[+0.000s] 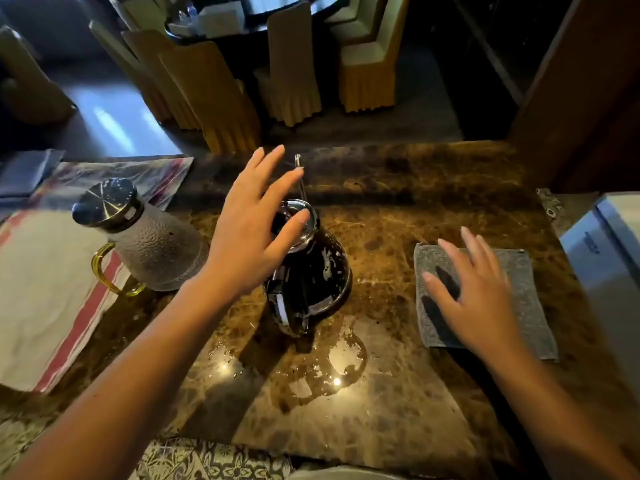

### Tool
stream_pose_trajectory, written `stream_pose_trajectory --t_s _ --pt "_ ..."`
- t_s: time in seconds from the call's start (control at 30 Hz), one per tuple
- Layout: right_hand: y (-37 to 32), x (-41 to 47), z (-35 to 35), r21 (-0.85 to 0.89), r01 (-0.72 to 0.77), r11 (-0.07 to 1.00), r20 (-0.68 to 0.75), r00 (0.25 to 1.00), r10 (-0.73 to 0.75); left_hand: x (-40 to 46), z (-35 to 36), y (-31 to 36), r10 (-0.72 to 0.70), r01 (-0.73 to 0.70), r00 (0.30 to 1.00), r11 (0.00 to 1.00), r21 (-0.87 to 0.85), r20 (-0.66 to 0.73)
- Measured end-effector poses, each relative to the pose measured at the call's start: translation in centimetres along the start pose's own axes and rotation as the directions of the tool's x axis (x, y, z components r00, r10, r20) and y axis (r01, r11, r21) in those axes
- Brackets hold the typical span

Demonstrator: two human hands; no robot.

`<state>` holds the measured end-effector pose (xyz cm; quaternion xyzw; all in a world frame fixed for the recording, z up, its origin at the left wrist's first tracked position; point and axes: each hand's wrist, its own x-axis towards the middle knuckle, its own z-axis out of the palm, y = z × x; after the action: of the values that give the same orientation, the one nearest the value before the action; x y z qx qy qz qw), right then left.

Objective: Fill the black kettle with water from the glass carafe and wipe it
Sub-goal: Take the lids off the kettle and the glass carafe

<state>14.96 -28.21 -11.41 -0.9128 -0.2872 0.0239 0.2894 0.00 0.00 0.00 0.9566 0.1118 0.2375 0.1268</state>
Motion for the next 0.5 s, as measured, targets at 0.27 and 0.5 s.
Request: stream_pose_trajectory --t_s 0.27,0.5 --pt "1.9 -2.3 3.8 -0.349 -0.066 0.935 0.113 0.987 0.112 -0.5 1.0 -1.8 -0.009 0.013 0.994 0.999 -0.036 0.111" --pt "2.6 -5.3 4.3 -0.464 -0.101 0.880 0.062 0.987 0.147 -0.8 1.7 -2.0 -0.053 0.075 0.990 0.984 -0.164 0.134"
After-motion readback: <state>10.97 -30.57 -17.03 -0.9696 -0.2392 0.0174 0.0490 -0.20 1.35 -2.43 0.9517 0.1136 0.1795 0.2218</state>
